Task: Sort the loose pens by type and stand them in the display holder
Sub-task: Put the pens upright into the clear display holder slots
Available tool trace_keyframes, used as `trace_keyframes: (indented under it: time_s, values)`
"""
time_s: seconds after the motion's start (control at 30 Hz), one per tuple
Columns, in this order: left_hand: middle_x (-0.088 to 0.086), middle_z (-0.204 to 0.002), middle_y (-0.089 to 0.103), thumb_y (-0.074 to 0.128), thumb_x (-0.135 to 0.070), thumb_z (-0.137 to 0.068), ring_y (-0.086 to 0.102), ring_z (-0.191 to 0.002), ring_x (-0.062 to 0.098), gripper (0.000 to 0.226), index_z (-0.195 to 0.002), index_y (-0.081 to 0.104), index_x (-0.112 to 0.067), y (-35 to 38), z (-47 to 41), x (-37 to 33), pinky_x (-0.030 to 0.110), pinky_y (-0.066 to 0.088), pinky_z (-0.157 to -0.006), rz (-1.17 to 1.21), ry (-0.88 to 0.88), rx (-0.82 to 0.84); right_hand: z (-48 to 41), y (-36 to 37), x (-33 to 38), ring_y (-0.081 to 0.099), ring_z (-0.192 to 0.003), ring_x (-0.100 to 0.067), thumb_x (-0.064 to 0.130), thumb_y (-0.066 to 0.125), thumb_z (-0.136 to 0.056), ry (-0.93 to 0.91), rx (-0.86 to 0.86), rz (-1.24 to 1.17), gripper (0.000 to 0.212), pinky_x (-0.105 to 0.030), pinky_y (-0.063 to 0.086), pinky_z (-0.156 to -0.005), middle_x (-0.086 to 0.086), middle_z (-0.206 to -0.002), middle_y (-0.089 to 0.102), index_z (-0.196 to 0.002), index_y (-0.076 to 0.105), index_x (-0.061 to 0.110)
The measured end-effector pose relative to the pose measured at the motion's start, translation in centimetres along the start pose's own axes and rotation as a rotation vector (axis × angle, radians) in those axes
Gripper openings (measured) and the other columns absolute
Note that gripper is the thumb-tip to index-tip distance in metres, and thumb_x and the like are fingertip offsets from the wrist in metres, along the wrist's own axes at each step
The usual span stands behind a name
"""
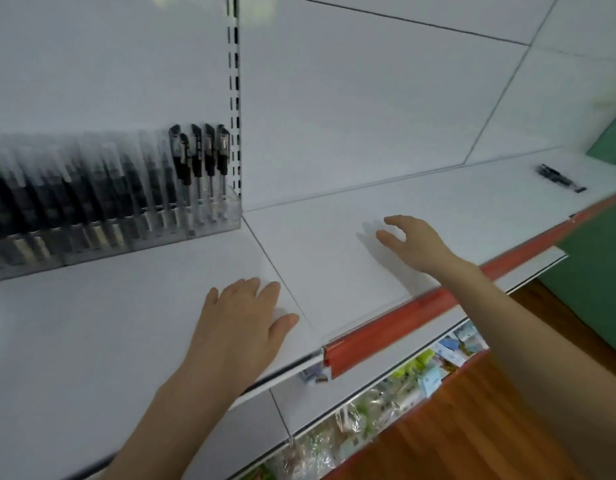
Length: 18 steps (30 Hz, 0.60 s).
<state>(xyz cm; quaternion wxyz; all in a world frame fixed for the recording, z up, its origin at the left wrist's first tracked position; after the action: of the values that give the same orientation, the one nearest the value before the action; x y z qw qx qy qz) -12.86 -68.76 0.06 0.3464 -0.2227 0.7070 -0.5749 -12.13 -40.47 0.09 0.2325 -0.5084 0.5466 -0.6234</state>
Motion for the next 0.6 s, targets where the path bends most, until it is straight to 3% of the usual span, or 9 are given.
trace_keyframes:
  time_s: [0.07,0.13,0.27,0.37,0.47,0.53,0.6]
  values:
    - [0.008,-0.145,0.038,0.029,-0.050,-0.092,0.035,-0.134,0.021,0.055,-0.138,0.035,-0.020,0.8,-1.3,-3.2,0.041,0.024,-0.110,0.003,0.060,0.007,0.6,-1.9,-3.6,0.036,-0.134,-0.022,0.038,0.048,-0.093,0.031,-0.031,0.003,0.051,-0.035,0.027,-0.111,-0.007,-0.143,0.043,-0.134,0.044,0.009]
    - [0.005,-0.149,0.032,0.026,-0.053,-0.092,0.027,-0.137,0.019,0.057,-0.141,0.028,-0.022,2.0,-2.8,-6.7,0.038,0.018,-0.112,0.046,0.089,-0.021,1.2,-4.2,-7.5,0.037,-0.134,-0.022,0.037,0.049,-0.092,0.058,-0.069,0.000,0.050,-0.034,0.027,-0.112,-0.007,-0.143,0.044,-0.134,0.045,0.009]
    - [0.019,-0.125,0.058,0.022,-0.060,-0.078,0.054,-0.116,0.033,0.074,-0.121,0.056,-0.010,3.8,-6.3,-16.0,0.052,0.038,-0.098,0.044,0.156,-0.086,2.6,-9.4,-16.0,0.037,-0.134,-0.022,0.035,0.048,-0.094,0.076,-0.112,0.016,0.049,-0.030,0.024,-0.109,-0.008,-0.143,0.043,-0.134,0.044,0.007]
    - [0.017,-0.120,0.061,0.024,-0.059,-0.075,0.058,-0.108,0.035,0.073,-0.117,0.058,-0.010,5.1,-8.6,-23.1,0.049,0.041,-0.093,0.014,0.199,-0.078,3.5,-12.9,-22.2,0.037,-0.133,-0.022,0.036,0.047,-0.094,0.107,-0.148,0.034,0.050,-0.030,0.026,-0.108,-0.008,-0.143,0.044,-0.135,0.043,0.008]
    - [0.016,-0.093,0.069,0.028,-0.057,-0.074,0.065,-0.082,0.037,0.066,-0.100,0.065,-0.008,6.3,-10.6,-28.9,0.048,0.048,-0.075,0.016,0.246,-0.072,4.5,-15.9,-27.4,0.039,-0.132,-0.024,0.036,0.047,-0.094,0.157,-0.175,0.018,0.050,-0.033,0.028,-0.108,-0.010,-0.142,0.045,-0.135,0.043,0.008]
    - [0.011,-0.094,0.067,0.026,-0.058,-0.076,0.064,-0.085,0.034,0.066,-0.104,0.063,-0.011,7.1,-12.2,-32.3,0.043,0.046,-0.077,0.013,0.273,-0.069,4.9,-17.5,-30.5,0.038,-0.132,-0.026,0.036,0.047,-0.094,0.171,-0.189,0.015,0.051,-0.036,0.029,-0.109,-0.010,-0.142,0.045,-0.135,0.043,0.007]
    - [0.008,-0.103,0.064,0.038,-0.055,-0.084,0.060,-0.096,0.032,0.054,-0.113,0.057,-0.014,7.9,-13.9,-35.3,0.040,0.041,-0.084,-0.001,0.301,-0.062,5.0,-18.7,-33.3,0.038,-0.132,-0.025,0.037,0.046,-0.094,0.181,-0.206,0.001,0.050,-0.037,0.029,-0.110,-0.009,-0.141,0.045,-0.134,0.044,0.008]
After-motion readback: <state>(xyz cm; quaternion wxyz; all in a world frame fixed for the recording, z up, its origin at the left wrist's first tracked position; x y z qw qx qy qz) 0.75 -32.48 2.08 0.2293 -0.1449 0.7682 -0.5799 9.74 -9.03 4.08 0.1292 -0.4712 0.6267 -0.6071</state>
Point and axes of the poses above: each hand's wrist, its own z-axis away from the middle knuckle, its own y-axis out of the palm, x = y × z, the point moved 5 cm from there along -z, towards the middle knuckle
